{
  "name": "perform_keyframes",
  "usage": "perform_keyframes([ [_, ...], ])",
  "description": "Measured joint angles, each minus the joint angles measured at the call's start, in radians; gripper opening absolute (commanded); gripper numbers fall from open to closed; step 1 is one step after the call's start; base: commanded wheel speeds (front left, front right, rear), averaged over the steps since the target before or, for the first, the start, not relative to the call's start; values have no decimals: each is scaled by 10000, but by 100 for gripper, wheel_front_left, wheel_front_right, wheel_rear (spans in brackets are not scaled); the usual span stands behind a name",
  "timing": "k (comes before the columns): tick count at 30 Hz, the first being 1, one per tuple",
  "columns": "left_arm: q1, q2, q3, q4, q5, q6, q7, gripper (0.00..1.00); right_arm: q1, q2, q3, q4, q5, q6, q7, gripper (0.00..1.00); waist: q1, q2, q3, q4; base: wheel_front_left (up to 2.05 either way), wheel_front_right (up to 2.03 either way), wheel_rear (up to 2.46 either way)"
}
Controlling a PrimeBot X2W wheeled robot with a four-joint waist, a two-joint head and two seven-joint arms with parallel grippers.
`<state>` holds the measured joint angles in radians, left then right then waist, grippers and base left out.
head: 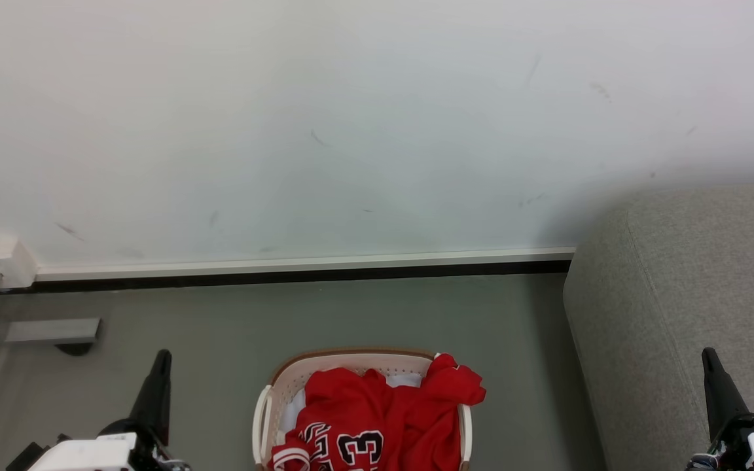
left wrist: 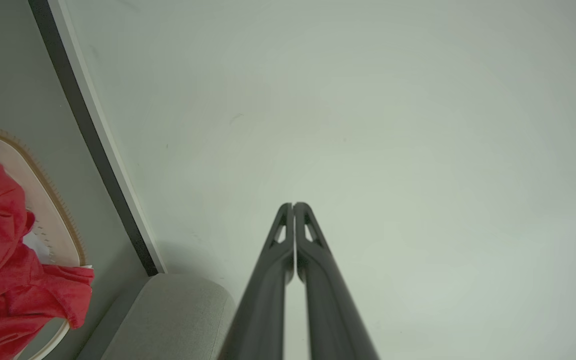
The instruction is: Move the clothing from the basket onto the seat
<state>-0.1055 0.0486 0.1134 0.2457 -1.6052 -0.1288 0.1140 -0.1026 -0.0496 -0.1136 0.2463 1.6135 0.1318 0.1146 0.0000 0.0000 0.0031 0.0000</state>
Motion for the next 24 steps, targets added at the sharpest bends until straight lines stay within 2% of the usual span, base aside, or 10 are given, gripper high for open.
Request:
perform_keyframes([
  [7,0,0,-4,0,0,0,0,0,0,0,0,0,0,0,0,0,0,0,0,0,0,0,0],
  [8,12,-8,-2,38,6,2,-8,100,15,4,8,36,2,0,-2,100,0,0,0,0,0,0,0],
  [17,312,-94,-102,263,44,33,-284,100,251,130,313,247,-4,0,-282,100,0,0,11,4,0,0,0],
  [24,305,-92,-29,-54,554,33,-639,100,230,127,648,23,-401,0,-637,100,0,0,26,1,0,0,0],
])
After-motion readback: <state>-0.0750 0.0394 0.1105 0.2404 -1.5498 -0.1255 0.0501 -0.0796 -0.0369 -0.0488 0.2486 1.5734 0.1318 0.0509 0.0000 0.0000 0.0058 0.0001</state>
